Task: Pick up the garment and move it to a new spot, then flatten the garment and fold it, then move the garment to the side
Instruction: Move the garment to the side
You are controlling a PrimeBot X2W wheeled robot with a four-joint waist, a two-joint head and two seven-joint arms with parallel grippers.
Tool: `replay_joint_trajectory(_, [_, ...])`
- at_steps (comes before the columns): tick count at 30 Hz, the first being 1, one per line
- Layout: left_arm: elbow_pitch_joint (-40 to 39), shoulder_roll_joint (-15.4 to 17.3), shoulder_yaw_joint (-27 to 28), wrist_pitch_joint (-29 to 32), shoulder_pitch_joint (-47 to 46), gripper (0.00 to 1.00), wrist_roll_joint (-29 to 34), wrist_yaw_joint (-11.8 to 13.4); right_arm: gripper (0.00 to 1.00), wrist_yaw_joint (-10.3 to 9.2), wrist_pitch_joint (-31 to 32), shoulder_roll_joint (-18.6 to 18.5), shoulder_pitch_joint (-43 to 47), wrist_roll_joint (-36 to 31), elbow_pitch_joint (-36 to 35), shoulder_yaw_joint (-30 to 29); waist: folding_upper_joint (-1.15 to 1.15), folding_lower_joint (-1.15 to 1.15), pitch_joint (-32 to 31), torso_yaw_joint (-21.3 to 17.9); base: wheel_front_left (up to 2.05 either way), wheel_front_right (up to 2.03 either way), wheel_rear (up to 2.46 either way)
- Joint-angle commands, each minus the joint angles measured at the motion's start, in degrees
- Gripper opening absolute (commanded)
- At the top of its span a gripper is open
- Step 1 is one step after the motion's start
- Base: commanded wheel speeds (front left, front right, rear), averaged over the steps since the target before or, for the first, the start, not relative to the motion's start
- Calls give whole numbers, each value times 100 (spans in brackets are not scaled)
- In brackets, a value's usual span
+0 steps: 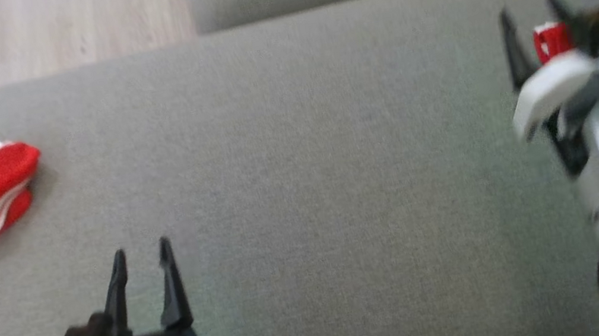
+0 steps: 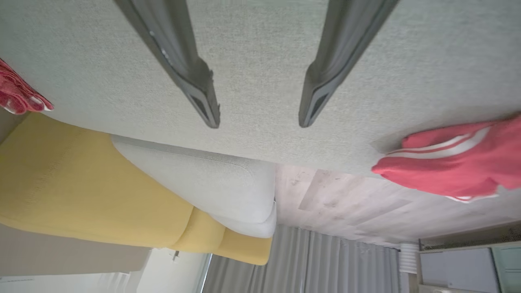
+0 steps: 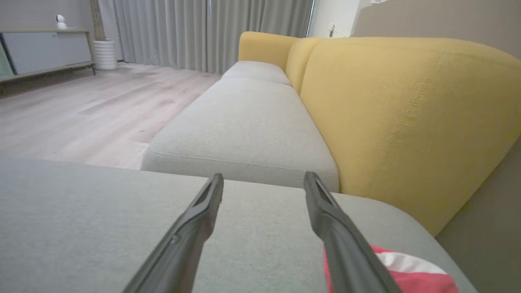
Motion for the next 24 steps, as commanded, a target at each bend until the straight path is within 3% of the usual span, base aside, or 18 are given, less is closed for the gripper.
replay_joint_trajectory(1, [-132, 99, 287, -97, -58, 100, -69, 47, 100, 37, -88, 113, 149, 132, -360, 193, 0, 2, -282, 107, 0, 0, 0])
replay_joint_trajectory(15, [103, 29, 366, -141, 509, 100, -170, 98, 100, 37, -171, 486, 3174, 667, -2824, 320, 0, 2, -706, 375, 0, 0, 0])
replay_joint_trajectory(24, [252, -35, 220, -103, 562, 100, -191, 3, 100, 37, -49, 489, 4197, 1440, -3713, 431, 0, 2, -814, 374, 0, 0, 0])
